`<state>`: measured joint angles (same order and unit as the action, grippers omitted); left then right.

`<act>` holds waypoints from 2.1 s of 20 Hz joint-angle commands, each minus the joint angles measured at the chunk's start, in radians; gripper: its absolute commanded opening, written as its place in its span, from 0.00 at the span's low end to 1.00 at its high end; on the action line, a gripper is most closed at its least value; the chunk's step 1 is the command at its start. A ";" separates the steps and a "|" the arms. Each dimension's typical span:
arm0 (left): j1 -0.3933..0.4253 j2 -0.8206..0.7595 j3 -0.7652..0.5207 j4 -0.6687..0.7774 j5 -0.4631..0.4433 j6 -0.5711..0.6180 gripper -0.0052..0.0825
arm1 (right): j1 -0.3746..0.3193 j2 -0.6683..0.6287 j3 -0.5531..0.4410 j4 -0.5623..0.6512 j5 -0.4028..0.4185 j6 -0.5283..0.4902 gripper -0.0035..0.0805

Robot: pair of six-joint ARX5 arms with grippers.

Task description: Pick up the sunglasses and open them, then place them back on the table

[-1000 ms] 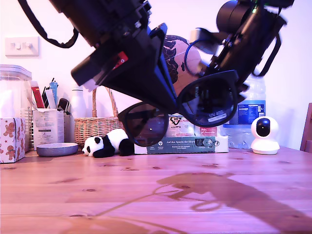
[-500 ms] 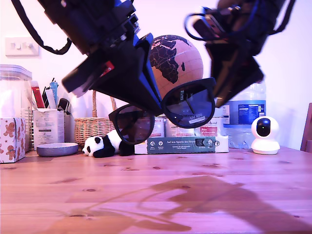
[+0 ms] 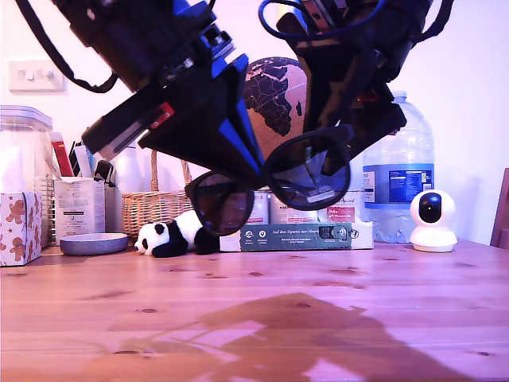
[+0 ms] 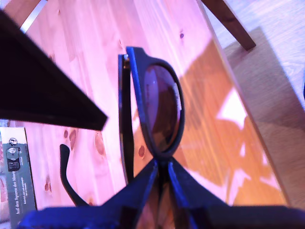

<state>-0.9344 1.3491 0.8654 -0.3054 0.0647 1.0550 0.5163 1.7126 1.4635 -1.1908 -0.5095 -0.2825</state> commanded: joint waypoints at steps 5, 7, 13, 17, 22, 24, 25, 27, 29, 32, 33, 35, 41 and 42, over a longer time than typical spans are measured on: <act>0.007 0.019 -0.014 0.005 0.040 0.005 0.04 | 0.016 -0.008 0.003 0.000 -0.061 0.006 0.40; 0.007 0.019 -0.014 0.006 0.041 0.005 0.04 | 0.029 -0.008 0.003 0.006 -0.068 0.003 0.40; 0.010 0.019 -0.014 0.007 0.040 0.005 0.04 | 0.059 -0.008 0.003 0.002 -0.074 -0.005 0.40; 0.010 0.019 -0.014 0.024 0.040 0.005 0.04 | 0.073 -0.008 0.003 0.000 -0.001 -0.005 0.40; 0.010 0.019 -0.013 0.047 0.039 0.019 0.04 | 0.086 -0.008 0.003 0.019 0.078 0.010 0.40; 0.010 0.019 -0.013 0.047 0.039 0.019 0.04 | 0.085 -0.008 0.003 0.030 0.128 0.031 0.40; 0.010 0.019 -0.013 0.047 0.035 0.019 0.04 | 0.085 -0.008 0.003 0.031 0.151 0.048 0.40; 0.010 0.019 -0.013 0.047 0.032 0.019 0.04 | 0.085 -0.008 0.003 0.031 0.192 0.068 0.40; 0.010 0.019 -0.013 0.044 0.032 0.019 0.04 | 0.085 -0.008 0.003 0.040 0.233 0.087 0.40; 0.010 0.019 -0.013 0.043 0.029 0.019 0.04 | 0.083 -0.008 0.003 0.050 0.277 0.129 0.40; 0.010 0.019 -0.013 0.044 0.024 0.019 0.04 | 0.082 -0.008 0.003 0.053 0.292 0.151 0.40; 0.010 0.019 -0.013 0.044 0.021 0.019 0.04 | 0.079 -0.008 0.003 0.066 0.321 0.186 0.40; 0.011 0.019 -0.013 0.043 0.004 0.019 0.04 | 0.048 -0.008 0.003 0.072 0.362 0.288 0.40; 0.014 0.019 -0.013 0.043 0.004 0.019 0.04 | 0.041 -0.008 0.003 0.072 0.373 0.304 0.40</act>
<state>-0.9211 1.3640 0.8654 -0.2619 0.0612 1.0695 0.5892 1.7119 1.4647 -1.1217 -0.1719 0.0002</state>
